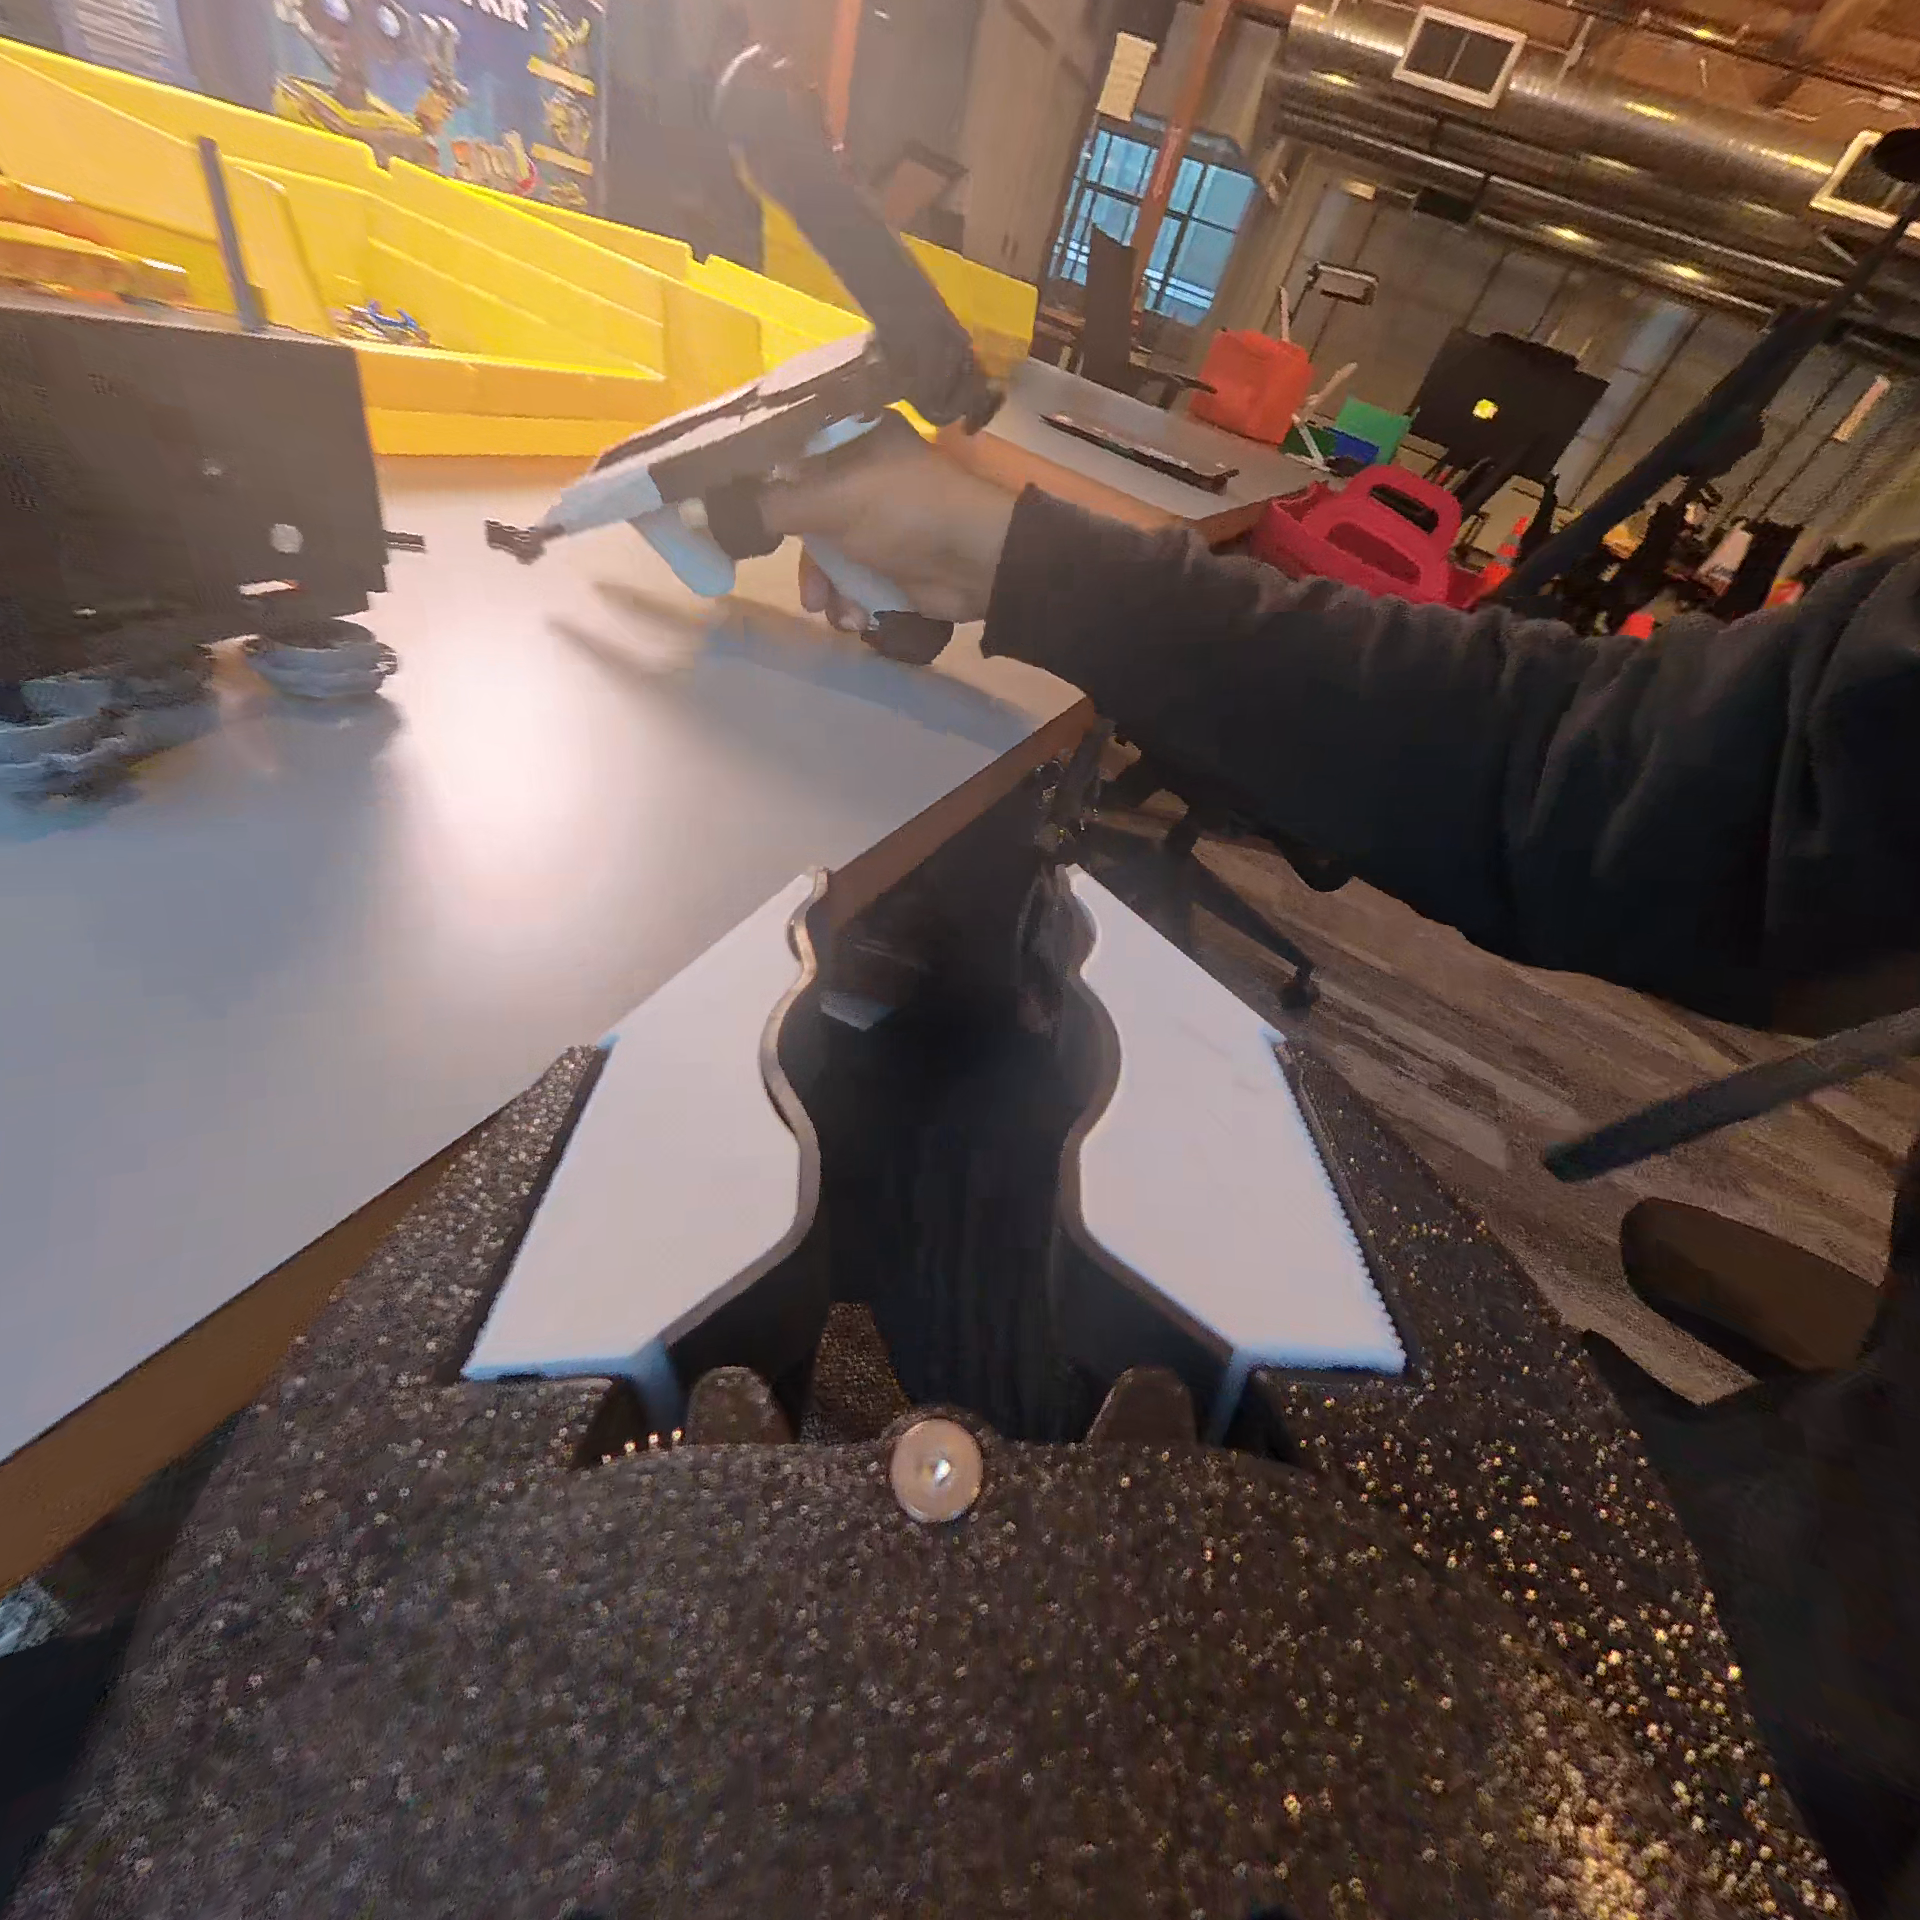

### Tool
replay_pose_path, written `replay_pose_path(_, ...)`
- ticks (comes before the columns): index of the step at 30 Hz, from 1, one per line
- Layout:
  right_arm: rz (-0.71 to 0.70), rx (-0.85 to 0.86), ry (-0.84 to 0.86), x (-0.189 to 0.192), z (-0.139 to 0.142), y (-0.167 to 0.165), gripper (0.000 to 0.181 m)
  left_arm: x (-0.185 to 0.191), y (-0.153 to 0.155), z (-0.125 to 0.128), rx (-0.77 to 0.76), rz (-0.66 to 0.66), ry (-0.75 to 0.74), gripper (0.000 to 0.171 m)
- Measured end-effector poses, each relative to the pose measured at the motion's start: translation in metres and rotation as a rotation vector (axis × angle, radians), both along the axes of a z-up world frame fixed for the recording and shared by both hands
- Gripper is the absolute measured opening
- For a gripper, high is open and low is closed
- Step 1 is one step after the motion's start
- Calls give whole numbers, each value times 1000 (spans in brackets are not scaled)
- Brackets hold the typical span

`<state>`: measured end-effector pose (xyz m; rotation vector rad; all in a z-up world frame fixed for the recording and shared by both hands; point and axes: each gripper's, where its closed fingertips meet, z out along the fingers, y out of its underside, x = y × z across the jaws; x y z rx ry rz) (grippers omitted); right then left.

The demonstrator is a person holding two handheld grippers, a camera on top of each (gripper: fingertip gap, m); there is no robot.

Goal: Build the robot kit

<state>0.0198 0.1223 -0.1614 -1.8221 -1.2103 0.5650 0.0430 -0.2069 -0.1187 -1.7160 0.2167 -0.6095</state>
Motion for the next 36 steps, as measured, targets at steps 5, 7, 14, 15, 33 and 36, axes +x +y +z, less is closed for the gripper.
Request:
replay_pose_path(5, 12, 210, 468, 114, 79, -70, 39, 13, 22, -4, 26, -12, 115, 40)
replay_pose_path(7, -11, 319, 568, 183, 86, -105, 30, 17, 34, -8, 32, -17, 161, 40)
replay_pose_path(14, -402, 152, 407, 333, -124, -108, 26, 58, 97, 12, 158, -84, 212, 39)
replay_pose_path(15, -435, 84, 379, 335, -168, -101, 27, 64, 107, 23, 179, -95, 177, 39)
replay_pose_path(33, -907, -395, 58, 231, -691, 100, 21, 54, 206, 32, 18, -7, 329, 40)
replay_pose_path(36, -934, -429, -25, 233, -715, 102, 17, 54, 215, 26, -23, -8, 374, 42)
